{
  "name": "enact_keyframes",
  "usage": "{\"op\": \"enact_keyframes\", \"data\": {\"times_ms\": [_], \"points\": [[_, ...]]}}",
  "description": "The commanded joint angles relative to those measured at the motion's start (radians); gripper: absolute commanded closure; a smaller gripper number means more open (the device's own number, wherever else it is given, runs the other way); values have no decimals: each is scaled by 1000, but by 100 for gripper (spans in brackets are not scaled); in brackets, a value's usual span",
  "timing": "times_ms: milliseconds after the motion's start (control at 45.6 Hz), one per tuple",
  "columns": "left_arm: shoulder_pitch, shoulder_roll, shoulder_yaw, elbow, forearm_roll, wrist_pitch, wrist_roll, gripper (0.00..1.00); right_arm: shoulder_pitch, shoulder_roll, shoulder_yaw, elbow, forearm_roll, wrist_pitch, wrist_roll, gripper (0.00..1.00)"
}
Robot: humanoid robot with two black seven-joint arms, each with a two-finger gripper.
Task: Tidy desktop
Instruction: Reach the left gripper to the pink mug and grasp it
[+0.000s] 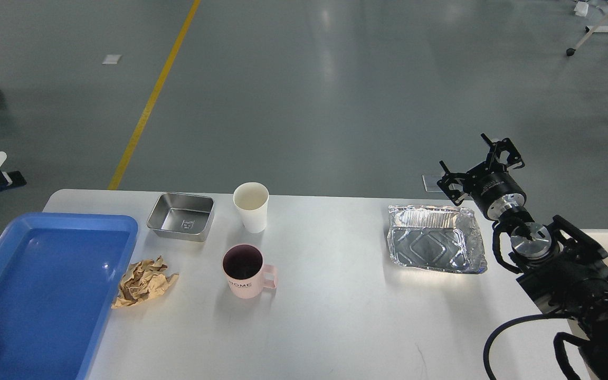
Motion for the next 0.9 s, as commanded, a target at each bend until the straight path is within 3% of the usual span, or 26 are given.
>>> {"op": "enact_keyframes", "data": {"times_ms": [0,219,482,658,877], "points": [[-1,-122,9,26,56,36,69,5,-2,-1,0,-2,-8,-2,0,0],[-20,-251,63,25,67,105,76,6,-5,1,0,-2,-26,-3,0,0],[-27,-350,120,17,102,108,73,6,-5,2,-19,-3,-26,-5,2,0],[-99,-445,250,17,148,119,82,7,-6,2,-19,-5,-26,-6,2,0],[-237,-605,448,43,152,224,78,7,-20,2,-20,-3,-26,-6,2,0]]}}
